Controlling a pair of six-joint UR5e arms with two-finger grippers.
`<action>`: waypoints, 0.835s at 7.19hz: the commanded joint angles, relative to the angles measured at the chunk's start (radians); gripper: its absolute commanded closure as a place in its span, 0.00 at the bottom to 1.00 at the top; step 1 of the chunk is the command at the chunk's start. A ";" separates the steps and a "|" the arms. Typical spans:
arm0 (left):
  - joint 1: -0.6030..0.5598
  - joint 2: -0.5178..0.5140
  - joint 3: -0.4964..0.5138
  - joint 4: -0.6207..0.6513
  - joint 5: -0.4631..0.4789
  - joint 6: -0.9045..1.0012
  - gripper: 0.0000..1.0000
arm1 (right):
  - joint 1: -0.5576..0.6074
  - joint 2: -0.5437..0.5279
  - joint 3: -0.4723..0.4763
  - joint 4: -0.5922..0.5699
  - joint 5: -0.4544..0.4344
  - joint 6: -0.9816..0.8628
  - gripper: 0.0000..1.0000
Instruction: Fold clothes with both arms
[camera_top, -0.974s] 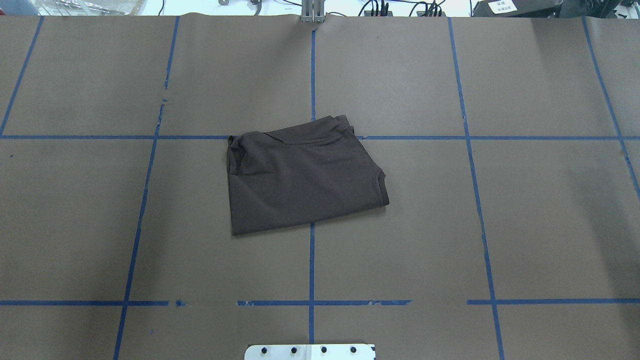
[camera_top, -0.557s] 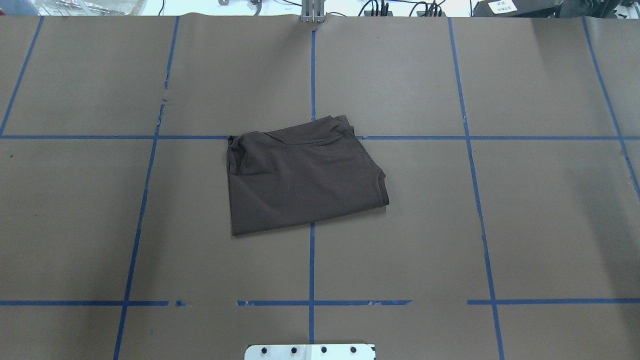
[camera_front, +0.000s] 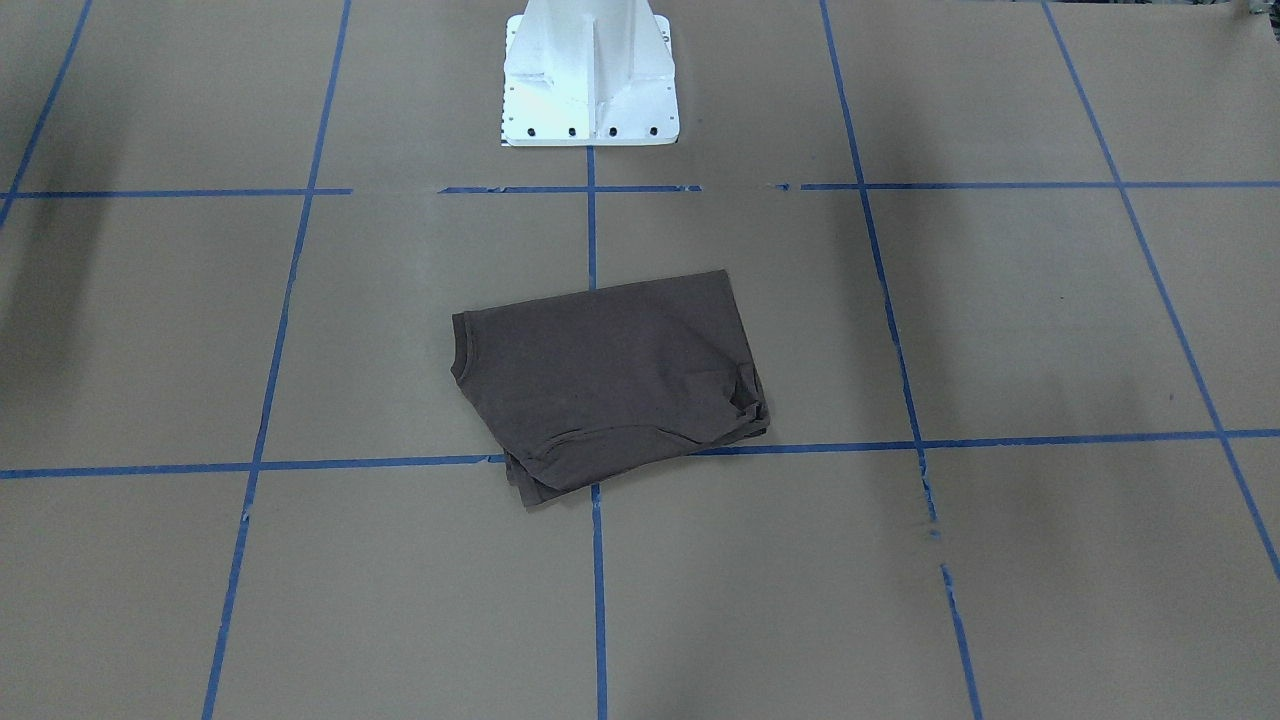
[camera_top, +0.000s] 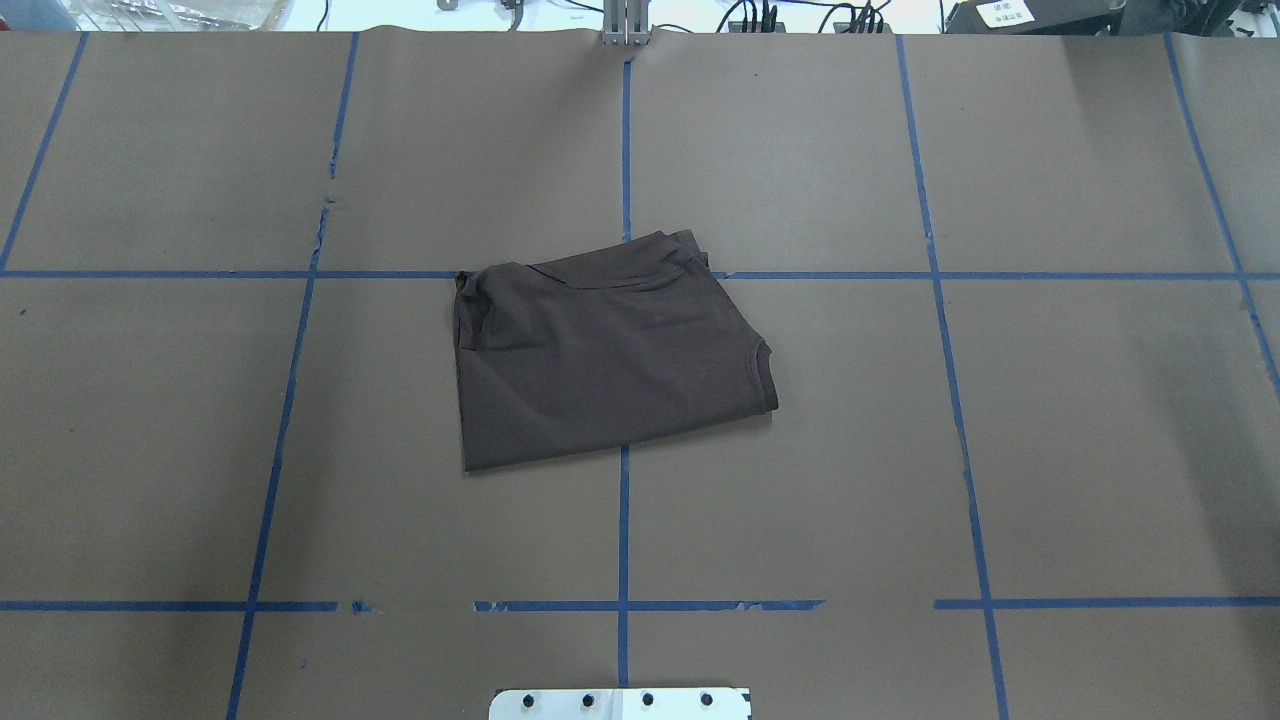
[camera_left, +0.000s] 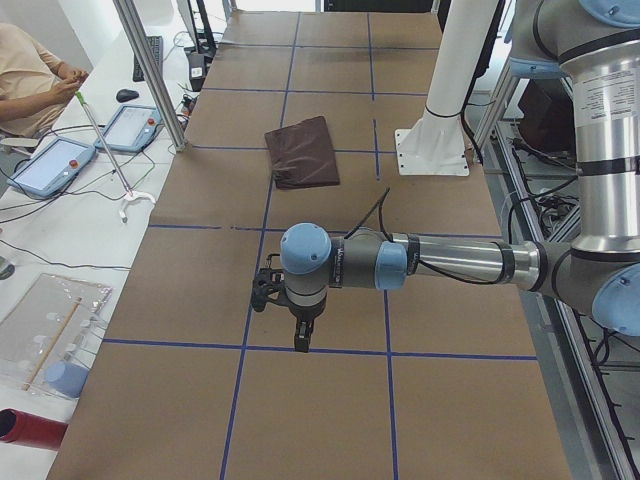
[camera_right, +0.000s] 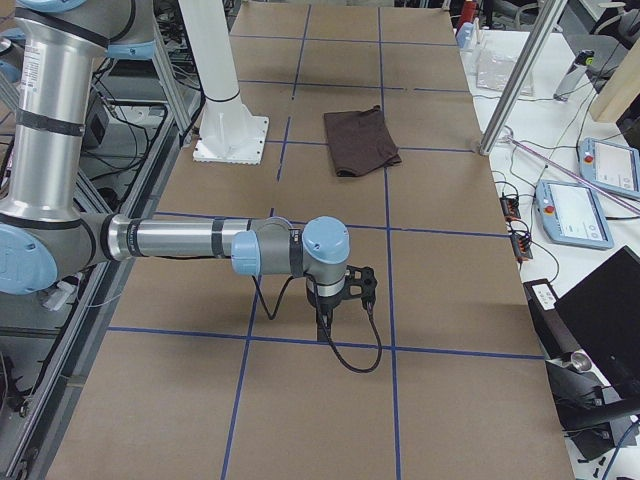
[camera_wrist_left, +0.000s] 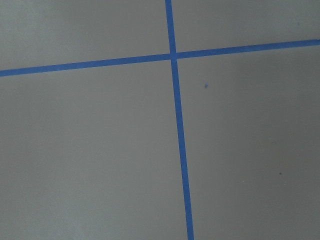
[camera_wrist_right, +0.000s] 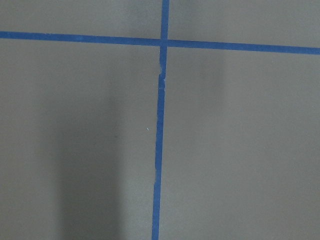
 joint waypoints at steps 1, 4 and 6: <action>0.000 -0.001 -0.003 0.000 -0.001 -0.003 0.00 | 0.000 0.000 0.000 0.001 0.000 0.000 0.00; 0.000 -0.001 -0.011 0.000 -0.001 -0.003 0.00 | 0.000 0.000 -0.003 0.001 0.000 0.000 0.00; 0.000 -0.001 -0.013 0.000 -0.001 -0.003 0.00 | 0.000 0.000 -0.005 0.002 0.000 0.000 0.00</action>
